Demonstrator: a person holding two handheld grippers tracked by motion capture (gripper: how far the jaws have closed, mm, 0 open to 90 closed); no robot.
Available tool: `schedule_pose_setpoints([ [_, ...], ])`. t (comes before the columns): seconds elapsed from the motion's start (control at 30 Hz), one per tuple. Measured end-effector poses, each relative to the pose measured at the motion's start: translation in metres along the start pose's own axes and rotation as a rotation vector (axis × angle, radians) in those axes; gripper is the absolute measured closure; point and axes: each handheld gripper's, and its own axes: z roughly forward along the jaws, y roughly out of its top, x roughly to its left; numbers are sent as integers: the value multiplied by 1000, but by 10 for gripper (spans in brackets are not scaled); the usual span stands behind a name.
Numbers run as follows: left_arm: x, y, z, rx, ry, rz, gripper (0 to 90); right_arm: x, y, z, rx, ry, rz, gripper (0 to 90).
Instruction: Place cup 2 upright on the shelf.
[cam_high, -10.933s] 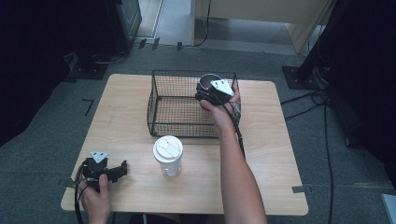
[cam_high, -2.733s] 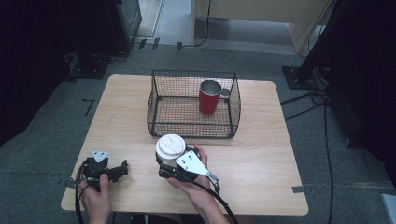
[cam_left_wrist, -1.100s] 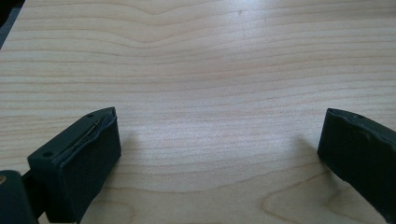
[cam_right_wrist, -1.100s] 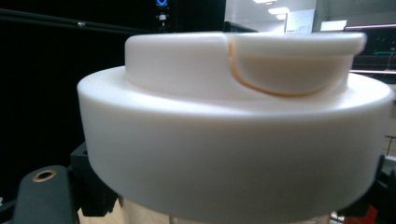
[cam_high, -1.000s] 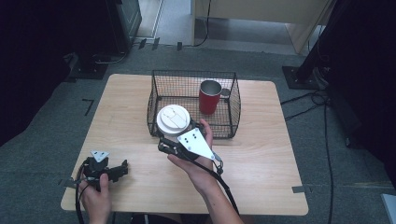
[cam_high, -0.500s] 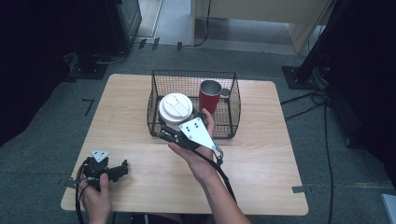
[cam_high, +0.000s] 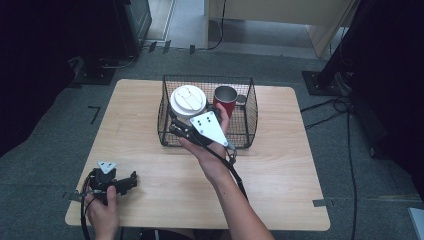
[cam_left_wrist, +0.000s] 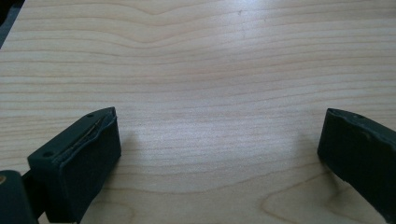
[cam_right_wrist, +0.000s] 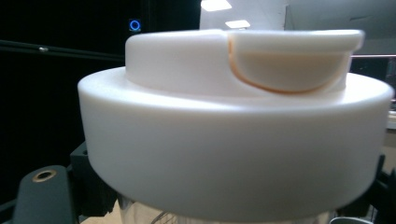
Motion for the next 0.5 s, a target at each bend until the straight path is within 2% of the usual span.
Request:
schedule_pose_setpoints([
  [0.3,0,0,0,1,0,1,1,-11,-3,23,0,-46,10,157],
  [0.5,0,0,0,2,0,3,1,-17,-7,37,7,-47,22,157],
])
